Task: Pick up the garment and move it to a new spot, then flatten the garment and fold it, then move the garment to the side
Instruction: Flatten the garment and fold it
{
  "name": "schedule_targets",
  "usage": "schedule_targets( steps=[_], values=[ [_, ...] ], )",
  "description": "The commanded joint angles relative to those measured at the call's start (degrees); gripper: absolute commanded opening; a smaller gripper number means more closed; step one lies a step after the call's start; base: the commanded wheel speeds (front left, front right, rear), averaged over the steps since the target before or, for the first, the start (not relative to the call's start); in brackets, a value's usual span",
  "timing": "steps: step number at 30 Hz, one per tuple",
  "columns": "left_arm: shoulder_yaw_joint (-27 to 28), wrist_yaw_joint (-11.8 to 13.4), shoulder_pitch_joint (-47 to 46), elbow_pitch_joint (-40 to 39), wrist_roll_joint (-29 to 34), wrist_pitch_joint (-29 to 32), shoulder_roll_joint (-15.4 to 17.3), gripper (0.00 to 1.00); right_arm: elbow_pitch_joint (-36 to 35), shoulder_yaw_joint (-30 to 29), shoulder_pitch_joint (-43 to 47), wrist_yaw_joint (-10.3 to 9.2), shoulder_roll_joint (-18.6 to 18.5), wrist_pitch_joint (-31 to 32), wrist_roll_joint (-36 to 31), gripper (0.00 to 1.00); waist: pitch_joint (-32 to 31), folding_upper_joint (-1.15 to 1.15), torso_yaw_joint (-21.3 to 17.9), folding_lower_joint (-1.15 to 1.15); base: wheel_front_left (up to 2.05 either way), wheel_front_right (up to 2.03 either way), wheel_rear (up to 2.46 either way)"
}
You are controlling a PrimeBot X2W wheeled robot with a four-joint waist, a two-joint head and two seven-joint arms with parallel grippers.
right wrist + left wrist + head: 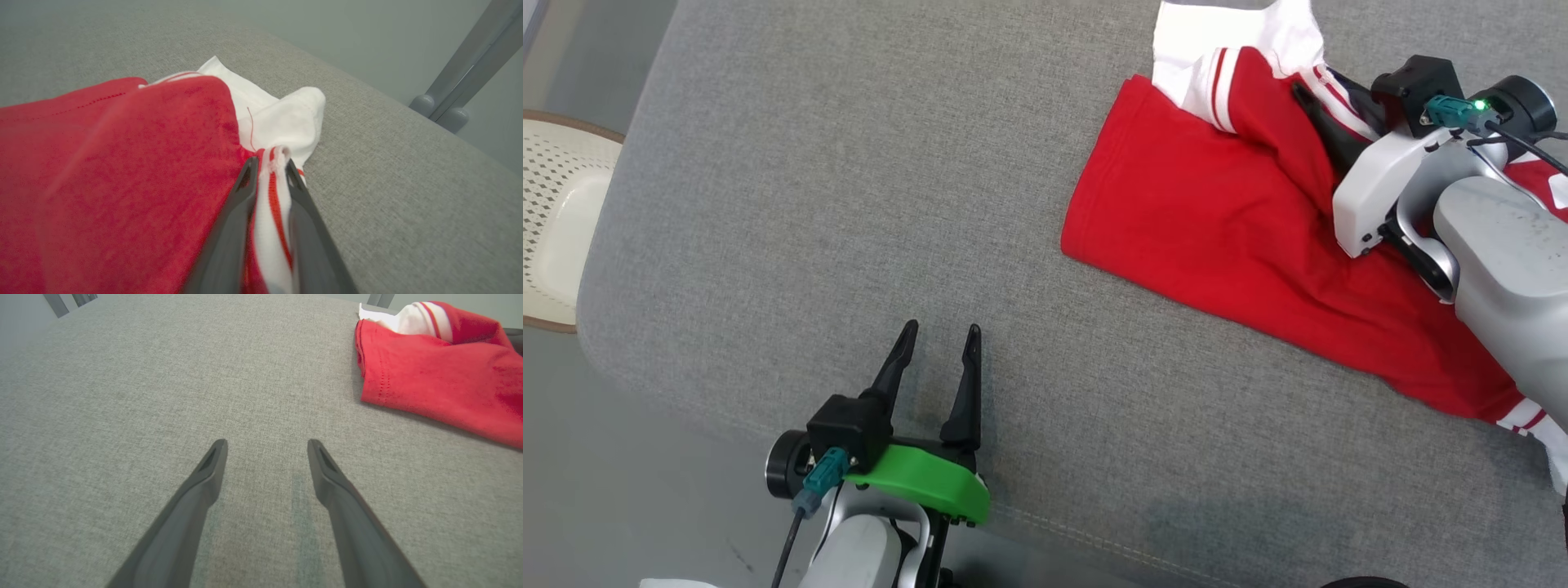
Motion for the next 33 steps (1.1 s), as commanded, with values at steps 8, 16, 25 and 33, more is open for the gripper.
schedule_targets(
  steps=[8, 16, 25, 33],
  values=[
    [0.0, 0.1, -1.5, -0.4, 0.3, 0.0, 0.0, 1.00, 0.1, 0.7, -2.7, -0.10, -1.7, -1.0, 1.3, 0.00, 1.3, 0.00, -0.7, 0.00, 0.00, 0.00, 0.00],
    [-0.4, -0.3, -2.5, -0.9, 0.6, 0.0, 0.0, 1.00, 4.8, -15.1, -5.1, -0.10, -4.8, -1.1, -7.6, 0.00, 2.1, 0.00, -1.4, 0.00, 0.00, 0.00, 0.00],
    [-1.0, -0.7, -4.3, -0.4, 1.1, 0.0, 0.1, 1.00, 11.5, -41.8, -2.4, -0.09, -5.4, -1.1, -24.8, 1.00, 1.4, 0.00, -2.7, 0.00, 0.00, 0.00, 0.00],
    [0.5, -1.6, -5.9, 1.3, 3.1, 0.0, 0.1, 1.00, -1.3, -61.5, 10.5, -0.09, 4.1, -1.1, -35.0, 1.00, -3.8, 0.00, -8.4, 0.00, 0.00, 0.00, 0.00]
  ],
)
